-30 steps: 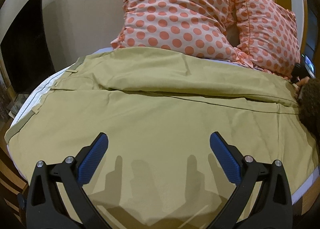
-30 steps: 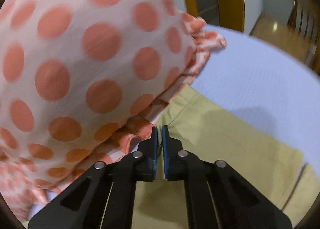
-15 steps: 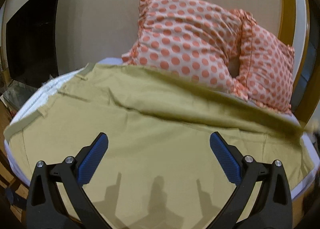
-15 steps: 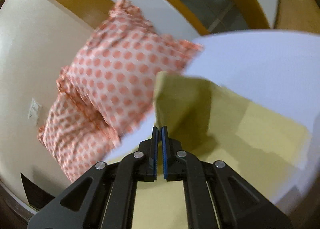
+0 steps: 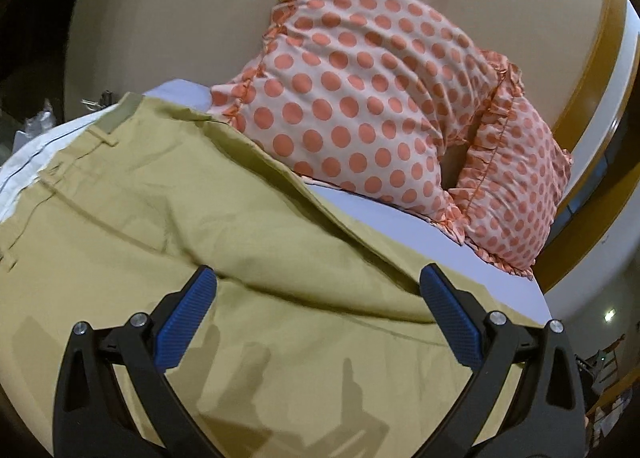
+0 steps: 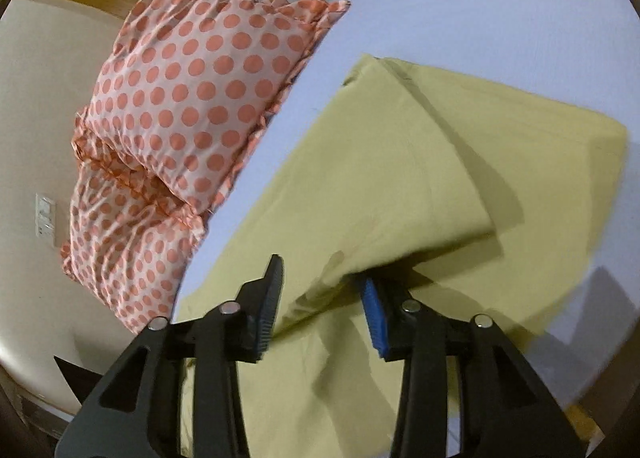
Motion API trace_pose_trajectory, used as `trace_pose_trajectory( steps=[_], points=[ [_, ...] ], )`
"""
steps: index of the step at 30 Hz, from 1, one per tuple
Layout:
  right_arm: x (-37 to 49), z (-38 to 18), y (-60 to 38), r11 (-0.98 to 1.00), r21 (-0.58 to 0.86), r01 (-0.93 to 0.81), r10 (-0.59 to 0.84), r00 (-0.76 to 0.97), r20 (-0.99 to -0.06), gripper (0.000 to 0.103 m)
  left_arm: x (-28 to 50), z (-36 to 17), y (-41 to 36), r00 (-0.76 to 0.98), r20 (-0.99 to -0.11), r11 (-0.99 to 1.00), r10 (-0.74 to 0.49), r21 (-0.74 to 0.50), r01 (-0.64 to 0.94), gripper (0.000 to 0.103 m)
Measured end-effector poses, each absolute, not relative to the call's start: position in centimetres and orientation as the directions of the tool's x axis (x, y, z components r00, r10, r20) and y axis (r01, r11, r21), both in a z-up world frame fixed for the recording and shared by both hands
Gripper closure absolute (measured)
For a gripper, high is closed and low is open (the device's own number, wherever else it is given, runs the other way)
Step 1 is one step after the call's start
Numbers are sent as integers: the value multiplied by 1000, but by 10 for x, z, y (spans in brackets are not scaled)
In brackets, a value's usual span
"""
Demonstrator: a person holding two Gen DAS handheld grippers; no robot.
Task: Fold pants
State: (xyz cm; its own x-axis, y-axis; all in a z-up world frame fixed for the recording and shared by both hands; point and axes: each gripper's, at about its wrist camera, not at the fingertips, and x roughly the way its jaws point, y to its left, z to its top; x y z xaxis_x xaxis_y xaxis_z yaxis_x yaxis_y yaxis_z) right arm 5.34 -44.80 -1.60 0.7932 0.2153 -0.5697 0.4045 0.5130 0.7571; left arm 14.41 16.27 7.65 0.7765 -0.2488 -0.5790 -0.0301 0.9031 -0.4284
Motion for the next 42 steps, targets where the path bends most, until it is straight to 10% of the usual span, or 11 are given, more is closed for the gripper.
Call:
trace_pose_trajectory(
  steps=[1, 12, 14, 16, 18, 30, 42],
  points=[
    [59, -17, -449, 517, 769, 375, 222, 810, -543, 101, 154, 76, 162, 766, -592, 904, -251, -427, -34, 2],
    [29, 12, -469, 496, 852, 166, 211, 929, -304, 100, 268, 54, 150, 628, -736, 902, -253, -414, -122, 4],
    [28, 12, -470, 496, 852, 168, 213, 928, -307, 100, 287, 44, 152, 597, -768, 901, -230, -400, -168, 21],
    [29, 13, -469, 489, 856, 168, 215, 928, -305, 100, 297, 35, 160, 581, -776, 881, -246, -429, -200, 77],
    [31, 14, -469, 488, 856, 169, 216, 927, -306, 100, 293, 31, 170, 586, -765, 853, -268, -471, -225, 93],
    [-15, 20, -479, 557, 792, 250, 108, 923, -368, 100, 22, 54, 168, 753, -636, 891, -172, -426, -157, 95],
    [-27, 3, -474, 621, 676, 397, 17, 855, -518, 93, -26, 8, 168, 743, -639, 868, -198, -466, -169, 92]
  ],
)
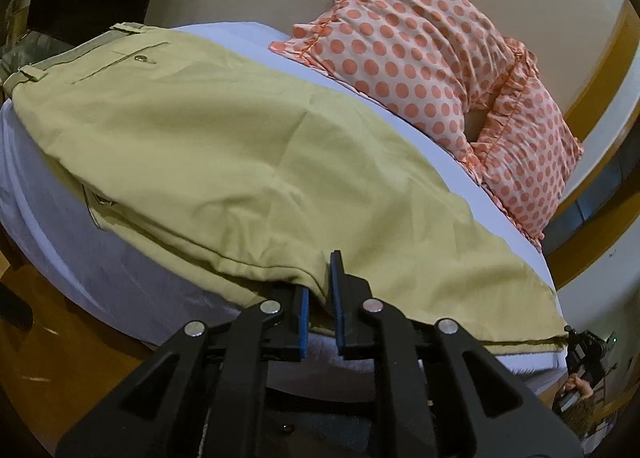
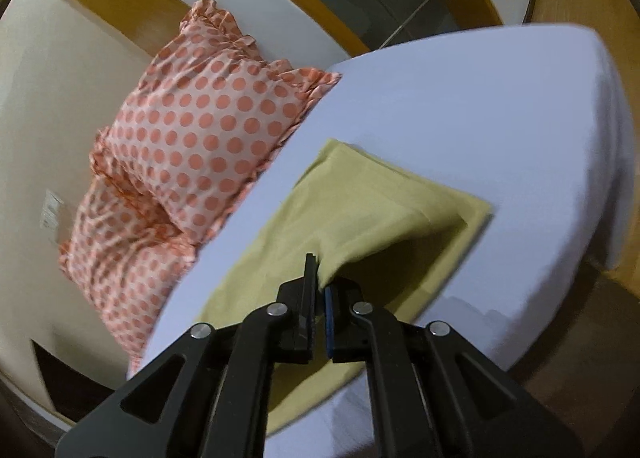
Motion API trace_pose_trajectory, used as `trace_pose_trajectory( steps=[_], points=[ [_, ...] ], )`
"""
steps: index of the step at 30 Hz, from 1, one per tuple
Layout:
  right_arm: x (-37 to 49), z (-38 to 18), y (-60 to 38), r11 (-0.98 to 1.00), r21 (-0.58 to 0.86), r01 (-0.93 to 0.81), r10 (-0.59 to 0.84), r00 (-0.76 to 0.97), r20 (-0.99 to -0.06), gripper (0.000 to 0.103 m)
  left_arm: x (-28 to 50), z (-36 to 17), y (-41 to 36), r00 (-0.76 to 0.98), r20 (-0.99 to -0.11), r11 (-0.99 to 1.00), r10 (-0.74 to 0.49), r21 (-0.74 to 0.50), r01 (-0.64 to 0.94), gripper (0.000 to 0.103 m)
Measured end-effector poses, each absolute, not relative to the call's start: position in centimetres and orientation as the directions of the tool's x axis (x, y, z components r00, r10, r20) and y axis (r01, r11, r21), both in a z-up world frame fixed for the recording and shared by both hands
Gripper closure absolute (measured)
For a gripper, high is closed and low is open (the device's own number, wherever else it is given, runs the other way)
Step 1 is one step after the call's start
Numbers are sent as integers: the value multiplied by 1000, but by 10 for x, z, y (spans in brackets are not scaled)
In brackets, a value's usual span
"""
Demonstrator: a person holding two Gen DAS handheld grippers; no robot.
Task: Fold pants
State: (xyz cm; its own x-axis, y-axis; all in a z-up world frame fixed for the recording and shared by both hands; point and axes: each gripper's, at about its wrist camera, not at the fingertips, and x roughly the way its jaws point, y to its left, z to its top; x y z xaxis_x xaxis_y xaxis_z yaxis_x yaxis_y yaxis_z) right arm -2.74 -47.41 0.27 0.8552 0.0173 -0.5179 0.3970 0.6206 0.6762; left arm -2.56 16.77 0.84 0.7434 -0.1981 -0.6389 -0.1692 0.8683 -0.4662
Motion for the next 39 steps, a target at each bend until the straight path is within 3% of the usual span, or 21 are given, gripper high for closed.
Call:
trace_pose_trajectory(
  steps=[2, 4, 5, 7, 8, 9, 13, 15, 17, 18, 21, 22, 28, 30, 34, 36, 39],
  points=[
    [-35, 8, -474, 634, 641, 433, -36, 844, -535, 74, -33, 7, 167, 753, -621, 868, -216, -476, -144, 91],
    [-48, 13, -477, 632, 622, 462, -101, 845, -526, 29, -42, 8, 165, 770, -596, 870, -229, -481, -113, 80],
    [-56, 15, -478, 626, 615, 479, -143, 846, -514, 25, -47, 9, 164, 779, -579, 868, -239, -487, -96, 74],
    [-63, 15, -482, 616, 610, 499, -175, 841, -511, 25, -57, 11, 164, 804, -547, 868, -233, -489, -82, 51],
    [-62, 13, -484, 610, 611, 504, -169, 836, -522, 25, -60, 11, 164, 812, -541, 871, -221, -484, -86, 46],
    [-61, 9, -486, 602, 615, 509, -159, 831, -532, 25, -63, 12, 165, 821, -533, 873, -205, -480, -93, 41],
    [-55, -4, -483, 594, 636, 493, -125, 837, -533, 29, -70, 12, 175, 836, -510, 850, -203, -516, -108, 37],
    [-48, -8, -477, 604, 658, 449, -65, 851, -521, 46, -71, 12, 179, 838, -513, 849, -188, -513, -124, 35],
    [-39, -12, -470, 625, 659, 420, -41, 860, -509, 55, -72, 11, 182, 837, -516, 848, -180, -513, -134, 34],
    [-35, -14, -468, 633, 655, 412, -31, 859, -511, 71, -72, 10, 183, 836, -518, 845, -181, -517, -137, 34],
    [-35, -19, -469, 639, 638, 429, -71, 859, -506, 86, -74, 8, 187, 839, -515, 841, -175, -521, -144, 32],
    [-37, -20, -472, 635, 664, 395, -49, 878, -476, 99, -75, 8, 189, 841, -515, 841, -166, -519, -152, 31],
    [-12, 16, -445, 710, 672, 211, 50, 937, -346, 99, -80, 7, 200, 852, -505, 830, -136, -527, -180, 26],
    [8, 34, -419, 732, 673, 107, 136, 945, -298, 99, -81, 7, 202, 852, -509, 832, -122, -521, -192, 25],
    [54, 69, -315, 731, 647, -219, 443, 873, -205, 99, -84, 8, 201, 854, -508, 833, -110, -516, -199, 25],
    [67, 74, -257, 696, 624, -354, 584, 786, -205, 99, -85, 8, 200, 855, -509, 840, -98, -503, -203, 25],
    [76, 58, -151, 665, 544, -511, 737, 564, -372, 99, -88, 7, 201, 852, -515, 843, -96, -498, -205, 23]
  ],
)
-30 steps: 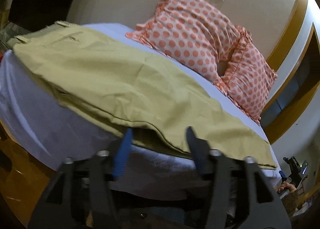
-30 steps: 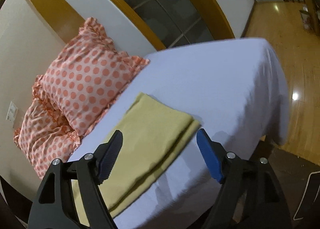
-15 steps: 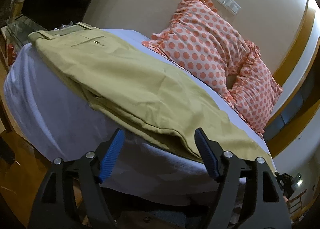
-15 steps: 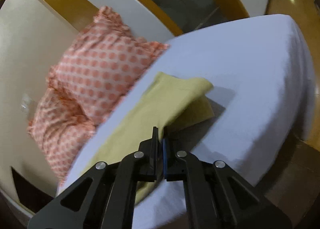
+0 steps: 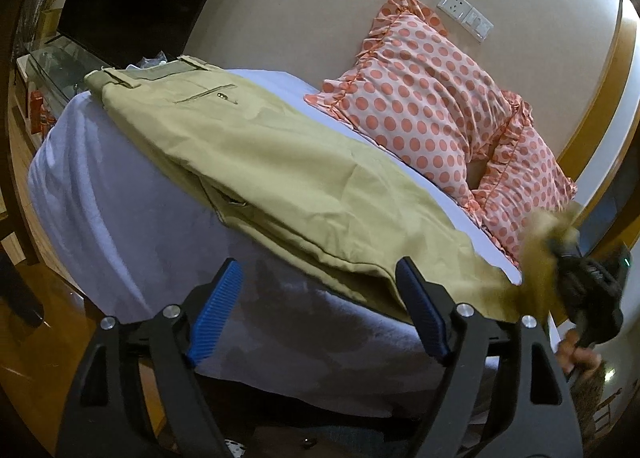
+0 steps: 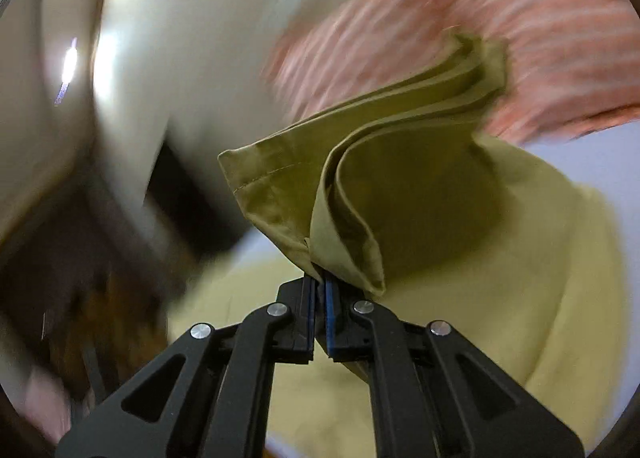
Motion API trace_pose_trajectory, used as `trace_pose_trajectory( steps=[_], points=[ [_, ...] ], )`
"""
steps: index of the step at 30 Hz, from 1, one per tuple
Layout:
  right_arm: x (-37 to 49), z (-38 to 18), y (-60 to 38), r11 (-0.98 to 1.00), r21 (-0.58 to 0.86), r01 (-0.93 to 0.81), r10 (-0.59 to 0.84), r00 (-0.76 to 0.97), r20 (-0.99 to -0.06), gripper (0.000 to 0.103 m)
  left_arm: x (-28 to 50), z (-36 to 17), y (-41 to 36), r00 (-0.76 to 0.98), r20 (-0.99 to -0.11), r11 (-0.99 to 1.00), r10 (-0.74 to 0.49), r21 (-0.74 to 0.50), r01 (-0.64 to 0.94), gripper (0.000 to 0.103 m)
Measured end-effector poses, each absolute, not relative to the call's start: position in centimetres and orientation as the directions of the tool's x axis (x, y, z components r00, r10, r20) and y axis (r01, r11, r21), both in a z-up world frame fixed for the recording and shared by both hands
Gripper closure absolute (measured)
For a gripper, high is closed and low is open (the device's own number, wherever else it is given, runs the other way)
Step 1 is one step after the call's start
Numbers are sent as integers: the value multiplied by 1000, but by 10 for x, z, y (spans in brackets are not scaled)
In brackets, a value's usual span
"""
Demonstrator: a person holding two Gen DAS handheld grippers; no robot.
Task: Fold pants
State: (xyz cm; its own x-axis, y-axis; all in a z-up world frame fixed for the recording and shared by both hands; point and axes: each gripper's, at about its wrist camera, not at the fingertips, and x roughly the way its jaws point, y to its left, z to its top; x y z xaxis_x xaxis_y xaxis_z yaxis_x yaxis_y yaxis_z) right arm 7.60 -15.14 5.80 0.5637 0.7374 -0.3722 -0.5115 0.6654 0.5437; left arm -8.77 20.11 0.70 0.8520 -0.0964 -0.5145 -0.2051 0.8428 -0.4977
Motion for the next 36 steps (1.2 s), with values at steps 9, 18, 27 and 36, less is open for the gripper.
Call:
trace_pose_trajectory(
  steps=[9, 18, 27, 36],
  points=[
    [49, 41, -121, 687, 461, -562, 726, 498, -474, 20, -81, 4, 200, 838, -500, 850, -216, -518, -90, 19],
    [60, 34, -136, 697, 526, -487, 716, 509, -478, 20, -61, 2, 197, 830, -501, 835, -245, -544, -82, 15],
    [65, 23, -129, 681, 554, -479, 732, 475, -488, 18, -42, 17, 232, 865, -462, 770, -195, -618, -156, 15],
    [68, 17, -149, 672, 595, -441, 735, 499, -460, 15, -20, -2, 332, 857, -501, 536, -119, -759, -370, 61]
  ],
)
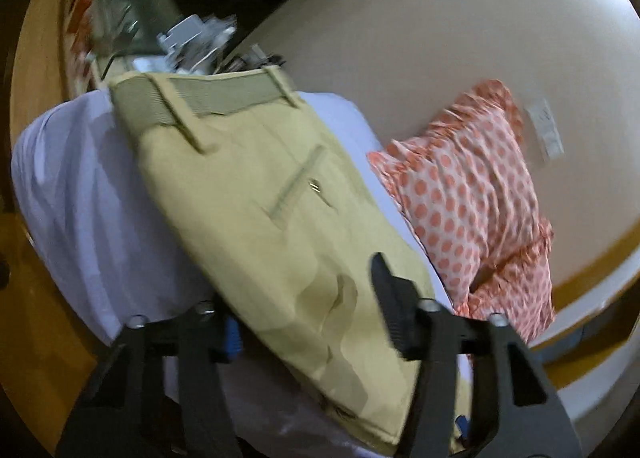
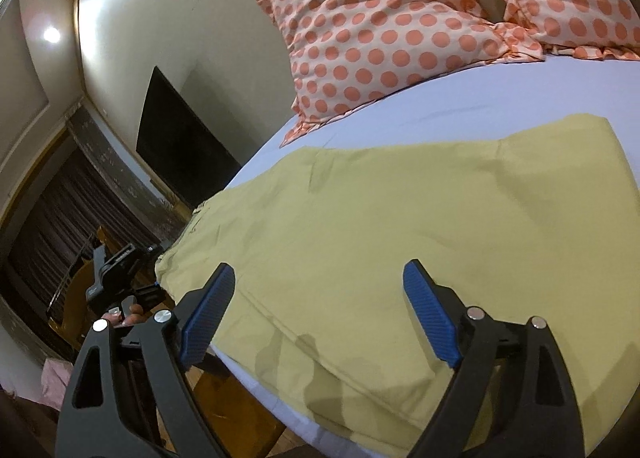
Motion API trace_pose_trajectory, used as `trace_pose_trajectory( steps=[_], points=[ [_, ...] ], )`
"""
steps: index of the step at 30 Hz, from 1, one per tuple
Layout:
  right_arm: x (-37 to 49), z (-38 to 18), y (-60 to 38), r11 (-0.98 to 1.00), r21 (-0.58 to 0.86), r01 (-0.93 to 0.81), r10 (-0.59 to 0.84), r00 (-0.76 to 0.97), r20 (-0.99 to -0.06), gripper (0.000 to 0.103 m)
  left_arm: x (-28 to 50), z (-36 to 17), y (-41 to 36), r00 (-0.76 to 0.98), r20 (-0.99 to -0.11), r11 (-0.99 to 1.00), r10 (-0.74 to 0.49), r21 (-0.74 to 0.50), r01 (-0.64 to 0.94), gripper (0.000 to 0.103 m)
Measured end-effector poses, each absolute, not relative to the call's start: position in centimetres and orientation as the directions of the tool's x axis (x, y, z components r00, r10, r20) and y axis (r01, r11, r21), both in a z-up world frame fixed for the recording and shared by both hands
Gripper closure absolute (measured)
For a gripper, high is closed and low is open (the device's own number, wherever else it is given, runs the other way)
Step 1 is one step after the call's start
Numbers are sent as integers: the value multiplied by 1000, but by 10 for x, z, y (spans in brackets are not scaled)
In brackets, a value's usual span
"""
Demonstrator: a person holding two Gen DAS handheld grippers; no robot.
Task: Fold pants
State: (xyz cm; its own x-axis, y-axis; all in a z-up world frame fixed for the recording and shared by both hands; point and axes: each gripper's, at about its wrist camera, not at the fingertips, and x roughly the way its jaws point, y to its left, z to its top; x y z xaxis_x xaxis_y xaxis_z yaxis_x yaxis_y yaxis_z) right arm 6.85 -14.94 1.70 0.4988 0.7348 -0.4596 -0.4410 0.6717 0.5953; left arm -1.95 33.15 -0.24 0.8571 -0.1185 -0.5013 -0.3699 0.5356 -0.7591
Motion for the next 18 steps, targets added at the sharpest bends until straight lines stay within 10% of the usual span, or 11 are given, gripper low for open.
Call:
trace_pose_trajectory(
  steps=[2, 8, 14, 18],
  points=[
    [69, 18, -154, 670, 596, -443, 735, 506, -451, 15, -16, -2, 339, 829, -550, 537, -100, -732, -420, 83],
    [65, 23, -184, 690, 589, -421, 706, 571, -420, 15, 17, 65, 285, 764, -638, 808, 95, -399, -434, 92],
    [62, 30, -249, 750, 591, -297, 586, 713, -386, 15, 56, 152, 118, 871, -491, 998, -19, -65, -15, 93],
    [56, 31, -296, 771, 609, -184, 484, 791, -374, 15, 54, 129, -13, 798, -541, 925, -264, 93, 368, 92]
  ],
)
